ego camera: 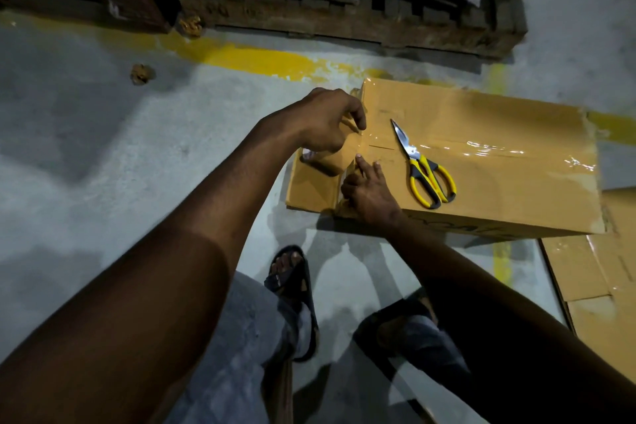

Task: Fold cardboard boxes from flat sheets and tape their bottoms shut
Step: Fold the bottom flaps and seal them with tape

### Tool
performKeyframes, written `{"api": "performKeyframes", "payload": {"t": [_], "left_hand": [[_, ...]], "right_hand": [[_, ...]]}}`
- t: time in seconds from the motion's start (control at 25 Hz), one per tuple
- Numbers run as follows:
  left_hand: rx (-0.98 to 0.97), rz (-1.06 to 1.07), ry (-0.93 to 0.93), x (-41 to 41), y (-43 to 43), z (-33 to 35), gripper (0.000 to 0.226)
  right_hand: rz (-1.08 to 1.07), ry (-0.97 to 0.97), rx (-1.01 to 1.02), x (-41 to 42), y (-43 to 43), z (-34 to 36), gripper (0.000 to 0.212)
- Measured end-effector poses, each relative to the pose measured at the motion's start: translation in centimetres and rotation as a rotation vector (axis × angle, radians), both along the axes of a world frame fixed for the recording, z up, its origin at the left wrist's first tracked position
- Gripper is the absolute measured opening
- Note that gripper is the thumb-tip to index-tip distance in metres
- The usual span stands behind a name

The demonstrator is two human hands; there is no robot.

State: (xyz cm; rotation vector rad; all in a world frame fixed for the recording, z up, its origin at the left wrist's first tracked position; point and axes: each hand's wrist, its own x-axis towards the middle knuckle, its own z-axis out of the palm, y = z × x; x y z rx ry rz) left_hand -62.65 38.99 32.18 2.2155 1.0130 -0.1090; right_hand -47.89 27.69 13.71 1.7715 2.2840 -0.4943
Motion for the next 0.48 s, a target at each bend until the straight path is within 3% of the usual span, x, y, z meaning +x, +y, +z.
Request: {"api": "performKeyframes", "payload": {"t": [0.08, 0.24, 0.32, 0.48], "left_hand": [[0.013, -0.01, 0.002, 0.7, -0.2, -0.1, 0.054], [0.015, -0.029, -0.002, 2.4, -0.7, -0.4, 0.053], [0.021, -0.033, 0.016, 3.3, -1.4, -0.6, 0.055], [0.057, -0.013, 0.042, 5.8, -2.8, -1.6, 0.059]], "right_hand": [[-0.001, -0.025, 0.012, -0.3, 0.1, 0.0, 0.048], [-0.088, 0.129, 0.148, 2.0, 0.0, 0.9, 0.059], [-0.216, 0.075, 0.254, 4.3, -0.6, 0.1, 0.057], [-0.45, -0.123, 0.142, 10.1, -2.7, -2.0, 0.054]]}}
